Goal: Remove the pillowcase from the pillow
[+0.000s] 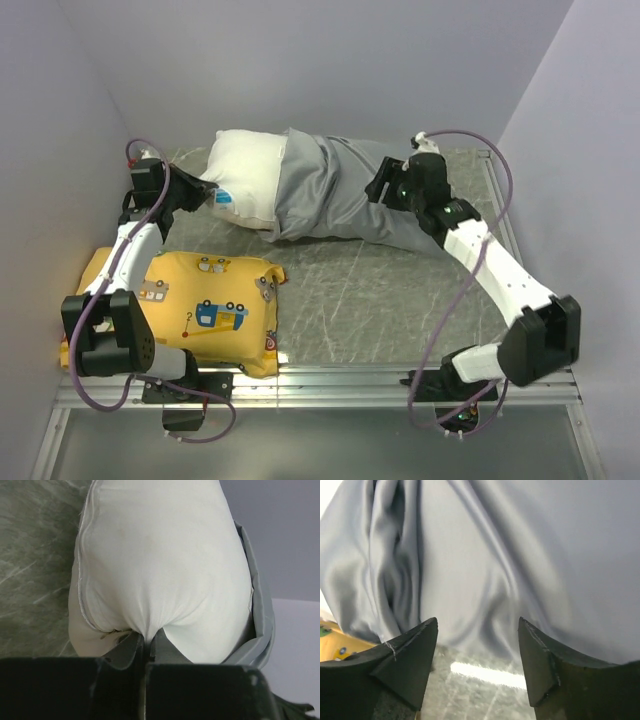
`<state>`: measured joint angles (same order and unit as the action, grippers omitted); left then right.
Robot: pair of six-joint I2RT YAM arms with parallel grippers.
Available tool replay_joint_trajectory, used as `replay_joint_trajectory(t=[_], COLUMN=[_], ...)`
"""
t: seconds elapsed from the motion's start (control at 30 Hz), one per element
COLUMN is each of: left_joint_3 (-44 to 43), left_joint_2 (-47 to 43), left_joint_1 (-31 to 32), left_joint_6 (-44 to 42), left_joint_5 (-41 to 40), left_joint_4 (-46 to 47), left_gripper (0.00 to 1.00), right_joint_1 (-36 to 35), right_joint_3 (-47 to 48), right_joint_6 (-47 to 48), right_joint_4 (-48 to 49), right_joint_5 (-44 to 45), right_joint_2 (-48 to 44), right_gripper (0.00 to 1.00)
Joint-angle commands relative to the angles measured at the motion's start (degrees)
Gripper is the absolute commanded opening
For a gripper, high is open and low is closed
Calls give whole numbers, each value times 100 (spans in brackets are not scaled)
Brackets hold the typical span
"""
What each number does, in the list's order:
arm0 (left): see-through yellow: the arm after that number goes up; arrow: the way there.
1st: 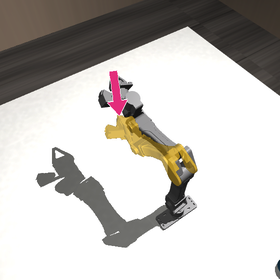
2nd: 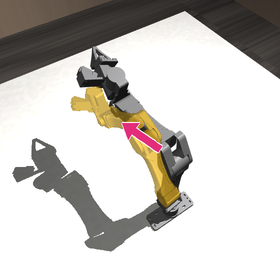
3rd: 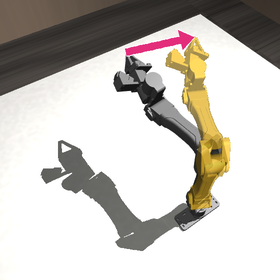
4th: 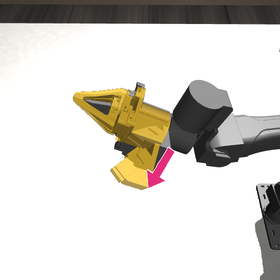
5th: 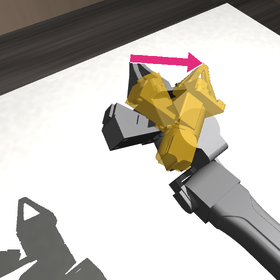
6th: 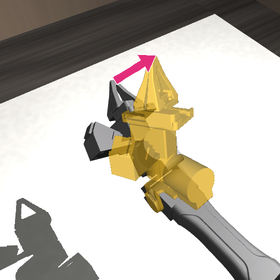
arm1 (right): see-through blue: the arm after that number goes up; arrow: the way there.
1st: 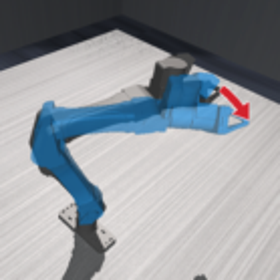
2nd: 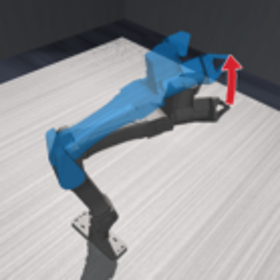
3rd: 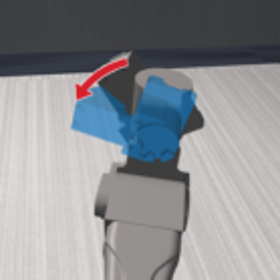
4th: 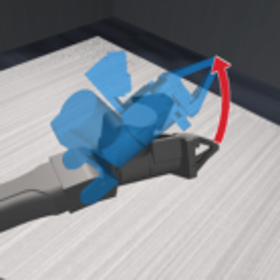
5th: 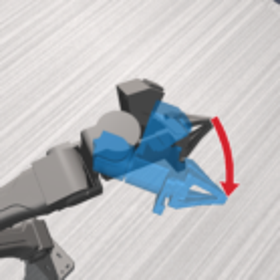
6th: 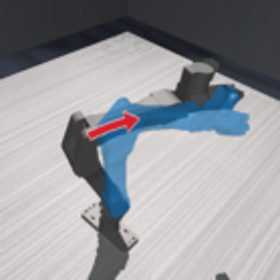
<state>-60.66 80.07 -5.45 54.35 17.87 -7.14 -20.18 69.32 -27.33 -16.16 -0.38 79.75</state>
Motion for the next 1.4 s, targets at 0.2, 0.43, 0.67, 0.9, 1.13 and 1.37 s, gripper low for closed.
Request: replay_joint_trajectory(t=[0.2,0.43,0.67,0.9,1.13,1.37], left_joint_3=[-428,-815,-1324,-1238,-790,-587], left_joint_2=[-256,-141,-18,-150,-237,-422], left_joint_1=[-17,-26,-1094,-2355,-1521,-1143], left_joint_6=[-170,-249,-249,-91,-240,-302], left_joint_5=[-82,-55,208,446,314,103], left_joint_4=[389,222,-7,-25,221,213], left_gripper=[1,0,0,1,1,0], right_joint_1=[-161,-57,1644,3344,2181,-104], right_joint_3=[-885,-446,-454,-393,-252,-699], right_joint_6=[246,422,-52,-598,-71,395], right_joint_4=[7,-18,-387,-318,-265,-309], right_joint_5=[1242,1391,1295,584,301,1163], right_joint_2=[-444,199,-186,-556,-942,-1812], right_gripper=[74,38,0,0,28,74])
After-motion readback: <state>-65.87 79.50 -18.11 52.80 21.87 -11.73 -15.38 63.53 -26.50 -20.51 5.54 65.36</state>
